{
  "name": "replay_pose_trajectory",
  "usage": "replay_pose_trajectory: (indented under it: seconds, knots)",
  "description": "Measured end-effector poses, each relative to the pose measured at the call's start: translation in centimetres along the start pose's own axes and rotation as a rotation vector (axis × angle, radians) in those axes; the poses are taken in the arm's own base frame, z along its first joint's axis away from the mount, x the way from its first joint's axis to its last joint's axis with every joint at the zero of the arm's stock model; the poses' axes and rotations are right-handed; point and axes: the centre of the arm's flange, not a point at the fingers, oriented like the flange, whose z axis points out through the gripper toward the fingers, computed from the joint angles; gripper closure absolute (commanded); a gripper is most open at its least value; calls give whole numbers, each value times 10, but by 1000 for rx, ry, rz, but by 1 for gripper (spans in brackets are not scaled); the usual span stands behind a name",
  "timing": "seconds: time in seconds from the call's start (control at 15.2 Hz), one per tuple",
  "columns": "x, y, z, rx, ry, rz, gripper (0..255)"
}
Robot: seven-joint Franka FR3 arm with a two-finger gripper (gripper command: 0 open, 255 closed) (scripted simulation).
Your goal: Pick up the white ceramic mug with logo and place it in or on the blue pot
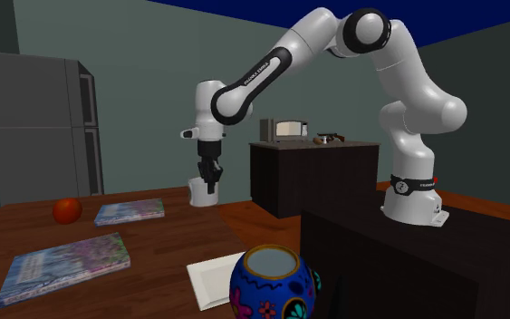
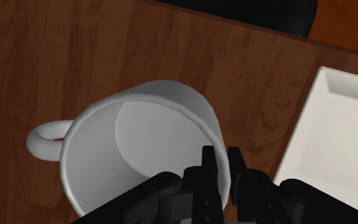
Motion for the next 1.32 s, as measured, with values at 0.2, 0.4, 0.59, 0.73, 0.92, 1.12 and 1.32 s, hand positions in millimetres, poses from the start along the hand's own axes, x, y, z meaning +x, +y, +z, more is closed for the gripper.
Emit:
replay_pose_trajectory:
  seconds: [0.2,0.4,0.59,0.73,0.92,1.12,1.32]
  knots:
    - [1,0,-16,0,0,0,255]
    - [0,1,-32,0,0,0,255]
    - [0,3,-47,0,0,0,255]
    - [-1,1,-58,0,0,0,255]
    - [0,3,-74,0,0,0,255]
    - [3,-26,-83,0,0,-1,255]
    - [6,-64,-85,1,0,-1,255]
